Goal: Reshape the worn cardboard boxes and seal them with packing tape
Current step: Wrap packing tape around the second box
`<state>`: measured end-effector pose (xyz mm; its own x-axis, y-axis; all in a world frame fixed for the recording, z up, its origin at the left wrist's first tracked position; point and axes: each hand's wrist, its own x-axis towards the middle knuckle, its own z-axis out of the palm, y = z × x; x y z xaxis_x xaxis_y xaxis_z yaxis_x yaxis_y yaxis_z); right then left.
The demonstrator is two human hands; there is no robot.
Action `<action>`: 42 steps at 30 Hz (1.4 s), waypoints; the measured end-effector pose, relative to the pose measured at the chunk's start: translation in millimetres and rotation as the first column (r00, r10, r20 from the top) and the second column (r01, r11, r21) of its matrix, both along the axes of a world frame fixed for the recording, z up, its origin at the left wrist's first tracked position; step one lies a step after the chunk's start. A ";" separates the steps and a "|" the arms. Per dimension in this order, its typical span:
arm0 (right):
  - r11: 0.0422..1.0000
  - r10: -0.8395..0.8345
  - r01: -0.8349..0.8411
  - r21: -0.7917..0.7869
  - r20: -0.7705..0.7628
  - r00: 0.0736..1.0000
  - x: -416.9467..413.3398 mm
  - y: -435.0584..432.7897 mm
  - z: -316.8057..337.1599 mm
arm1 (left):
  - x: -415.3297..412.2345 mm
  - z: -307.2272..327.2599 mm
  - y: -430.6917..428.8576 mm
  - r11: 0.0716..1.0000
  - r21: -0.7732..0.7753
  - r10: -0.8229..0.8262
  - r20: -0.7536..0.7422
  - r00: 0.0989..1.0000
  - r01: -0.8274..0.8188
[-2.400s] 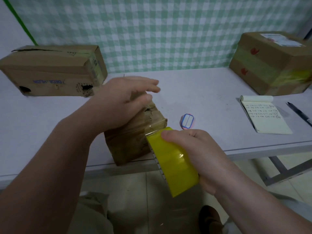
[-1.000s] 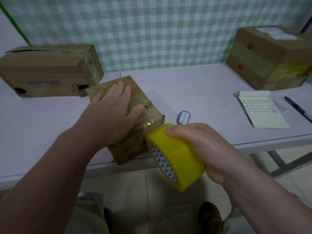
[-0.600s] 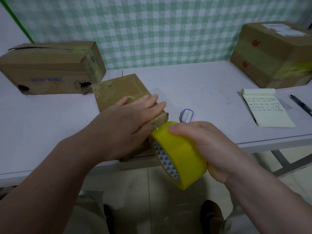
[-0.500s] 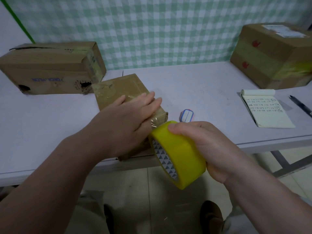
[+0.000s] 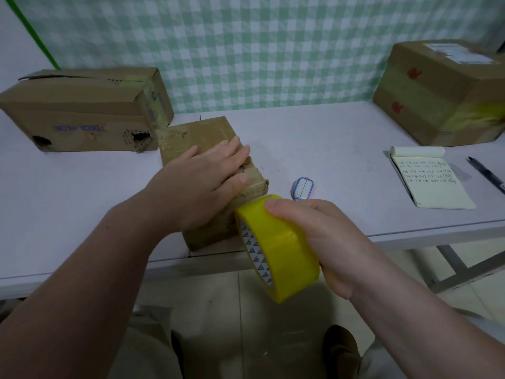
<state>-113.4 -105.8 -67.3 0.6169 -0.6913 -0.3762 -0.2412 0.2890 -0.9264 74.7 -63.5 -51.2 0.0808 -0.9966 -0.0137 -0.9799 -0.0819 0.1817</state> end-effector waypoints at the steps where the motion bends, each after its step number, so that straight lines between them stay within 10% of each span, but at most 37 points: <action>1: 1.000 -0.006 0.006 -0.001 0.001 1.000 0.3 -0.3 -0.6 | 0.4 0.7 0.4 1.000 -0.028 0.006 -0.055 0.998 -0.008; 9: 1.000 -0.018 0.018 0.007 -0.005 1.000 1.4 -0.8 -2.6 | 10.5 7.4 8.1 0.826 -0.381 0.047 -0.689 0.723 -0.416; 42: 1.000 -0.005 0.006 0.025 -0.017 1.000 2.2 -1.3 -2.1 | -6.9 24.8 17.1 0.934 -0.277 0.033 -0.566 0.824 -0.228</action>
